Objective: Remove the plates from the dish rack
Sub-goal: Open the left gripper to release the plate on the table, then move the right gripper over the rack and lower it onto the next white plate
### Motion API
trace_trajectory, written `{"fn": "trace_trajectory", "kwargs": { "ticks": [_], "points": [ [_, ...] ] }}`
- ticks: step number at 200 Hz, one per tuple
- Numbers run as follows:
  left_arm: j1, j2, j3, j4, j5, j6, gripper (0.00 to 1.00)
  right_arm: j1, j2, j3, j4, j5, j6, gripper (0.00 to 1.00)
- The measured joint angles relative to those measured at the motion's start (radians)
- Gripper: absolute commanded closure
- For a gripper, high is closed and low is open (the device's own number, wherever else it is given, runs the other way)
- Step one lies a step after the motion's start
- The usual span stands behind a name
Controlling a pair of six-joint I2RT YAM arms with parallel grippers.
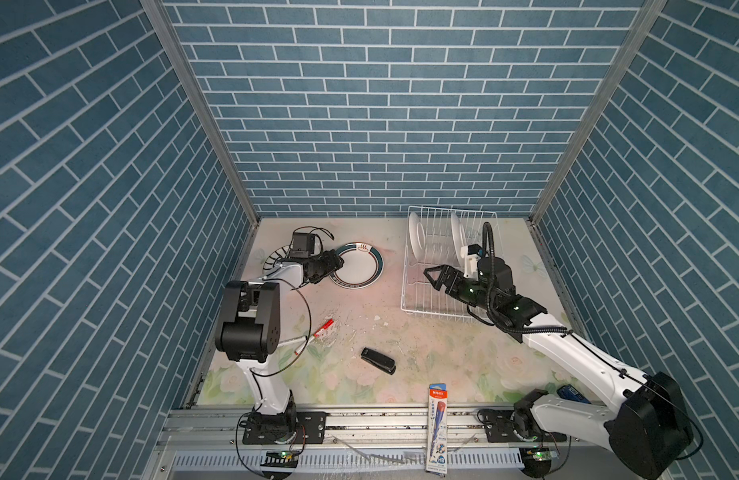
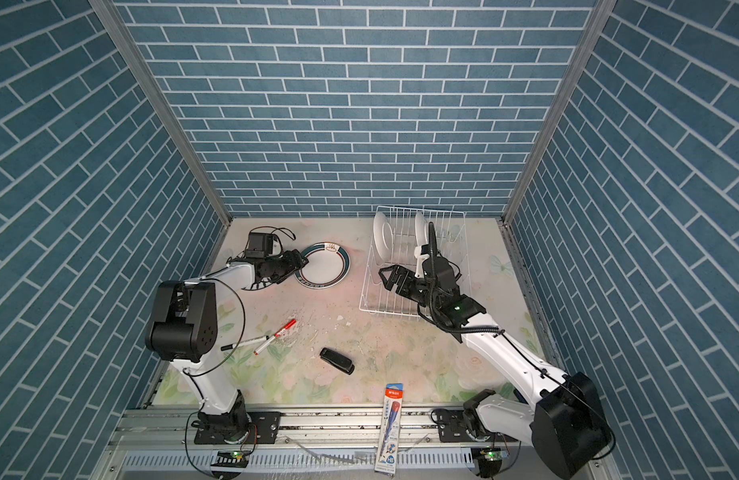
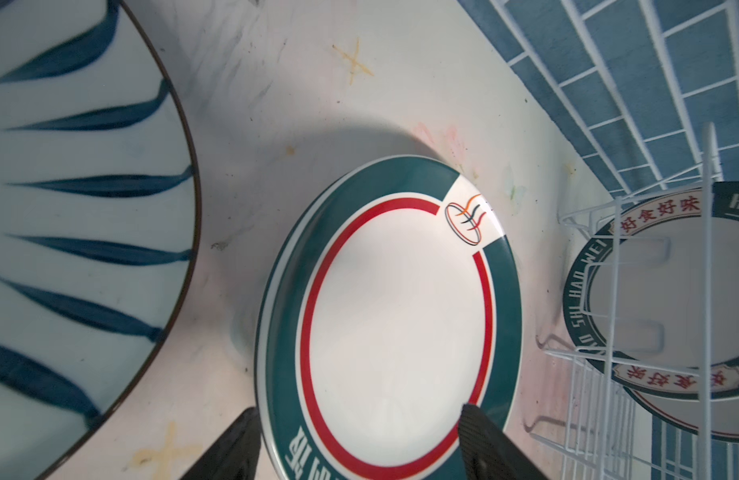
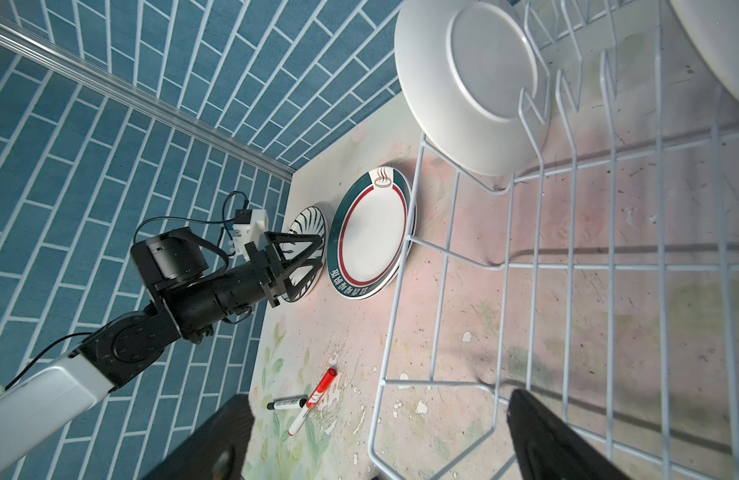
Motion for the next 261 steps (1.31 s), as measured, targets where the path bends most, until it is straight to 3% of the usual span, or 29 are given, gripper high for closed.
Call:
{"fn": "trace_trajectory", "kwargs": {
  "ticks": [59, 131, 216, 261],
  "points": [
    [-0.021, -0.161, -0.101, 0.061, 0.006, -0.003, 0.23, 0.0, 0.061, 0.175, -0.24, 0.232, -0.103, 0.03],
    [-0.095, -0.295, -0.233, 0.116, 0.016, -0.03, 0.23, 0.002, 0.273, 0.42, -0.505, 0.582, -0.272, 0.01],
    [-0.141, -0.365, -0.38, 0.199, 0.018, -0.095, 0.23, 0.022, 0.57, 0.731, -0.642, 0.821, -0.476, 0.02],
    [-0.144, -0.415, -0.387, 0.169, 0.005, -0.074, 0.22, 0.03, 0.729, 0.902, -0.695, 0.925, -0.547, 0.02]
  ]
}}
